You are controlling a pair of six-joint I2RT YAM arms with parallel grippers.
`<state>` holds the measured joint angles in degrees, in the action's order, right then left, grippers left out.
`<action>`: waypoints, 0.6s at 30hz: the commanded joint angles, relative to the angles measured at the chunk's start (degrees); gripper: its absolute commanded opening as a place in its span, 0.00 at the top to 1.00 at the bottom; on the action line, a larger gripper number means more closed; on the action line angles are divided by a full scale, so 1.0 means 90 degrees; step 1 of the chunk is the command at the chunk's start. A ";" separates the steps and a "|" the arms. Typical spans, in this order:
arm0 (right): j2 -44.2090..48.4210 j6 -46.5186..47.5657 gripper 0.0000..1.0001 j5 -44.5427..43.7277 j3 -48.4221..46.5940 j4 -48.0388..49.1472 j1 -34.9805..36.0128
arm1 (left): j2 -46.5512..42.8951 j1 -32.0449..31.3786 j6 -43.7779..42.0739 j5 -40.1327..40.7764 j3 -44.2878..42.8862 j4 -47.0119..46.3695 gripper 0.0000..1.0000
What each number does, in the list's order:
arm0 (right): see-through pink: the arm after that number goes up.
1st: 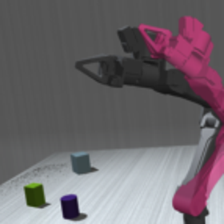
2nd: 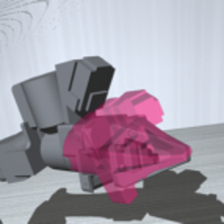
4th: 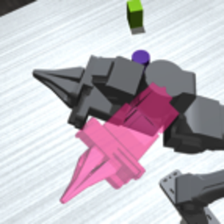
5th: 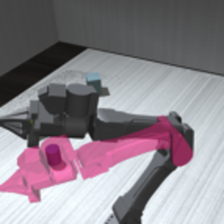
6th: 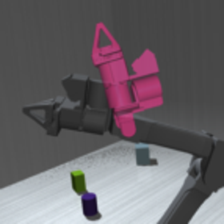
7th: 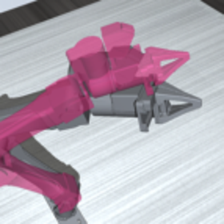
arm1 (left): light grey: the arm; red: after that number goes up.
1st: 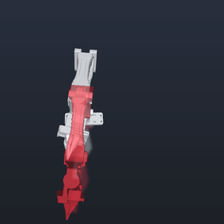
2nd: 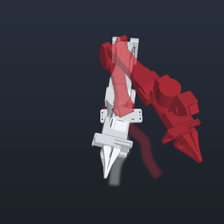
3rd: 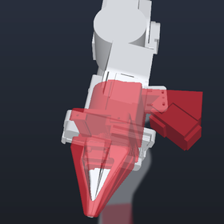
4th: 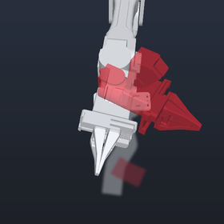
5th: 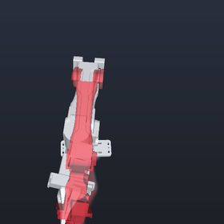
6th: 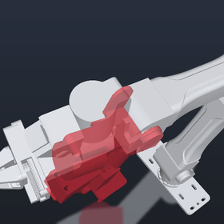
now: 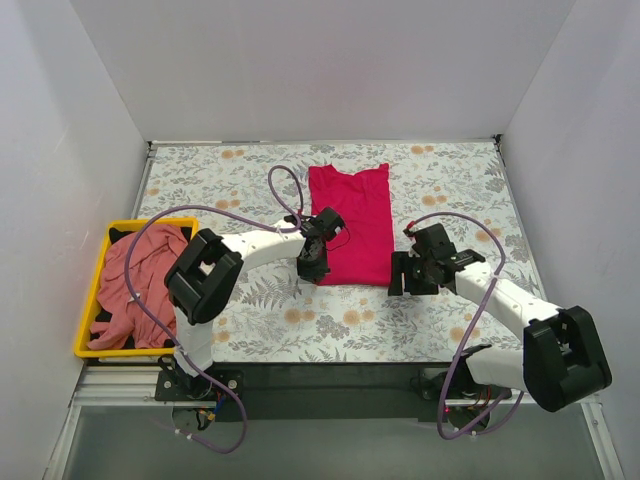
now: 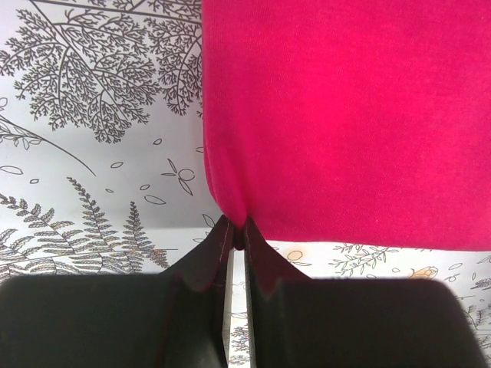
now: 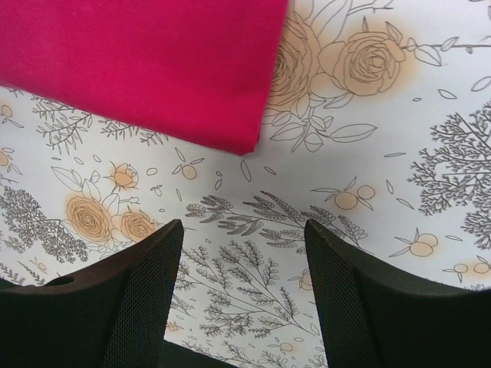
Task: Fold and stack the t-shirts
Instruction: Fold the tshirt
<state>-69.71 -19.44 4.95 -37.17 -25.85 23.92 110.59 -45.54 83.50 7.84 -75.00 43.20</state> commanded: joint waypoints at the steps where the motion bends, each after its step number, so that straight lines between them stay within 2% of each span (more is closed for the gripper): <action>1: -0.0086 -0.0164 0.28 0.0124 -0.0059 0.0322 0.0144 | 0.0233 -0.0057 -0.0030 -0.0255 0.0413 0.0259 1.00; 7: -0.0476 -0.0281 0.31 -0.0198 -0.0440 0.0323 0.0242 | -0.0118 -0.0067 0.0028 -0.0411 0.0648 0.0259 1.00; 14: -0.0857 -0.0398 0.44 -0.0471 -0.0791 0.0323 0.0427 | -0.0334 -0.0077 0.0028 -0.0470 0.0794 0.0200 1.00; 18: -0.1023 -0.0408 0.47 -0.0714 -0.0938 0.0313 0.0525 | -0.0373 -0.0077 0.0009 -0.0509 0.0804 0.0181 1.00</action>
<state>-77.87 -22.33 1.52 -42.78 -23.88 27.92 107.13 -45.52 83.79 4.93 -70.19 40.49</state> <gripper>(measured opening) 0.536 0.042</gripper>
